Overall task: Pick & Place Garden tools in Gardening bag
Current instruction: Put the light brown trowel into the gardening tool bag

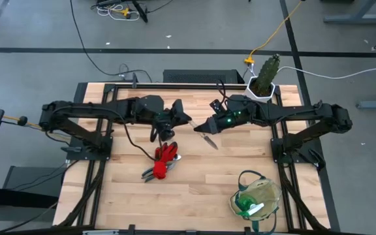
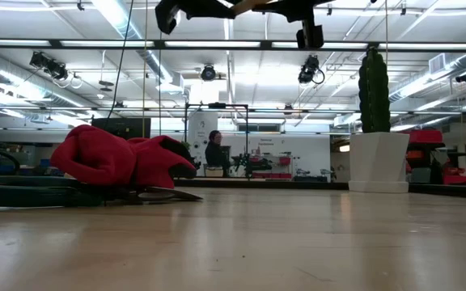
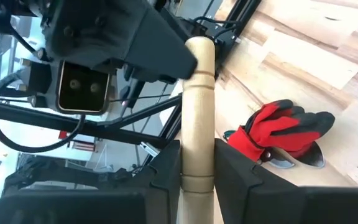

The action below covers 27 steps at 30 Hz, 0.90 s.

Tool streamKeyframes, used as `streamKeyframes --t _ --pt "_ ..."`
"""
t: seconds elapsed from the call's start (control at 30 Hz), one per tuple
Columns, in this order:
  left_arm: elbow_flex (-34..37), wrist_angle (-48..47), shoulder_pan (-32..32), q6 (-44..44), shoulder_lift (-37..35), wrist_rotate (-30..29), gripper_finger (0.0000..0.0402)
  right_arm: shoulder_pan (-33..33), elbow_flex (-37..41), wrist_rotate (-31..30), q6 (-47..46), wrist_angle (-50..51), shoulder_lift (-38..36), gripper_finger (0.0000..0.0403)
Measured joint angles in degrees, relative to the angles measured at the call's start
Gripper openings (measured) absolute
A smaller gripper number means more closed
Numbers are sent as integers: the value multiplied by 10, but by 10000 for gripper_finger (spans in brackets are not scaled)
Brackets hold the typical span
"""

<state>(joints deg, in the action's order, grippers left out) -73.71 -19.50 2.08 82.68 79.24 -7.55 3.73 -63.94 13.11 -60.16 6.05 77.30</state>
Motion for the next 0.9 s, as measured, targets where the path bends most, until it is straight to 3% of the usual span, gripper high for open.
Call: streamKeyframes --t 0.3,0.57,0.9 --pt "0 -37 1 -13 -28 -39 126 0 0 11 6 -3 0 82" --pt "0 -38 4 -30 -43 -38 126 0 0 20 36 -7 -7 82" --pt "0 -13 4 -118 -45 -45 126 0 0 17 111 -35 -51 82"
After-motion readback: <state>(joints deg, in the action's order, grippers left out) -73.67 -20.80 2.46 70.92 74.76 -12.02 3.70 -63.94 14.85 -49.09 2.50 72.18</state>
